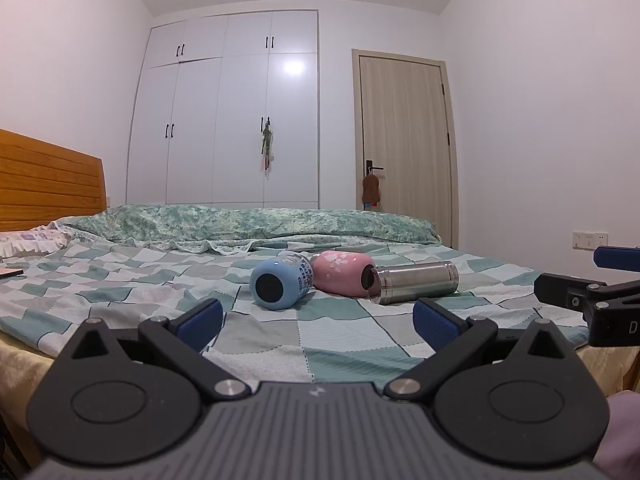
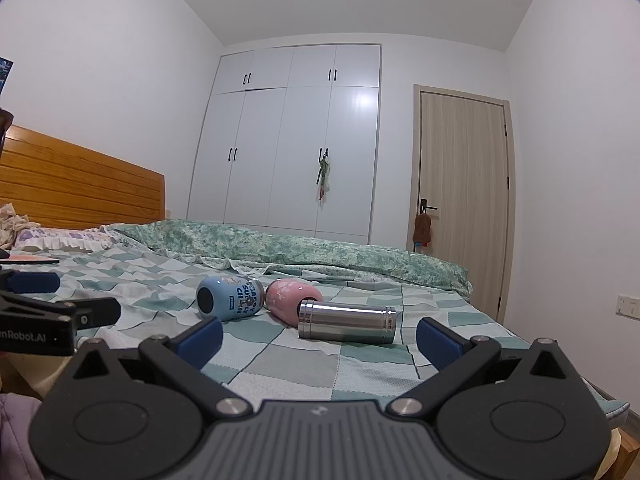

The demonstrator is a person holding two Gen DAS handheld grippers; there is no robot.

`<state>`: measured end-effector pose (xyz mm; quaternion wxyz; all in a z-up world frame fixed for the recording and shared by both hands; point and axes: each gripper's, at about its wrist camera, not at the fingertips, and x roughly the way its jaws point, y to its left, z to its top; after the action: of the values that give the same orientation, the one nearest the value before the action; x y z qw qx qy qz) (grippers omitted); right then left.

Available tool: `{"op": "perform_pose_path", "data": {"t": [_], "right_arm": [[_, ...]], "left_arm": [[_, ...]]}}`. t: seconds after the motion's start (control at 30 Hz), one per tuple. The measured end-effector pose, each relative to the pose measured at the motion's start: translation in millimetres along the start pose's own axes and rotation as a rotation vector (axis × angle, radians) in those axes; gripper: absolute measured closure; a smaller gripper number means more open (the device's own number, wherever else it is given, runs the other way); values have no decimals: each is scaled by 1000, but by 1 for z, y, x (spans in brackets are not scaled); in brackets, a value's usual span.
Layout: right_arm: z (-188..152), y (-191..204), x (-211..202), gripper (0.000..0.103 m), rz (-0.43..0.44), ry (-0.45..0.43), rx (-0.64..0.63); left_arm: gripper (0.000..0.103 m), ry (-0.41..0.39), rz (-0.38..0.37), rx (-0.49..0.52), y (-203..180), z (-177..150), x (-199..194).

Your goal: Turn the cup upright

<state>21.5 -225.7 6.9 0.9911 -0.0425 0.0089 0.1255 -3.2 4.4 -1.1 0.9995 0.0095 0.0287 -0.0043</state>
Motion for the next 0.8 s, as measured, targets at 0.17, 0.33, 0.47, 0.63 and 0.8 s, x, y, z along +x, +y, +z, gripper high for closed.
{"op": "perform_pose_path", "data": {"t": [0.17,0.33,0.47,0.63,0.8], "right_arm": [[0,0,0,0,0,0,0],[0,0,0,0,0,1,-1],[0,0,-2,0,0,2,-1],[0,0,-2,0,0,2,-1],[0,0,-1,0,0,2,-1]], "left_arm": [[0,0,-1,0,0,-1,-1],[0,-2,-2,0,0,0,0],[0,-1,-2,-1,0,0,0],[0,-2,-3,-1,0,0,0],[0,-2,-2,-1,0,0,-1]]}}
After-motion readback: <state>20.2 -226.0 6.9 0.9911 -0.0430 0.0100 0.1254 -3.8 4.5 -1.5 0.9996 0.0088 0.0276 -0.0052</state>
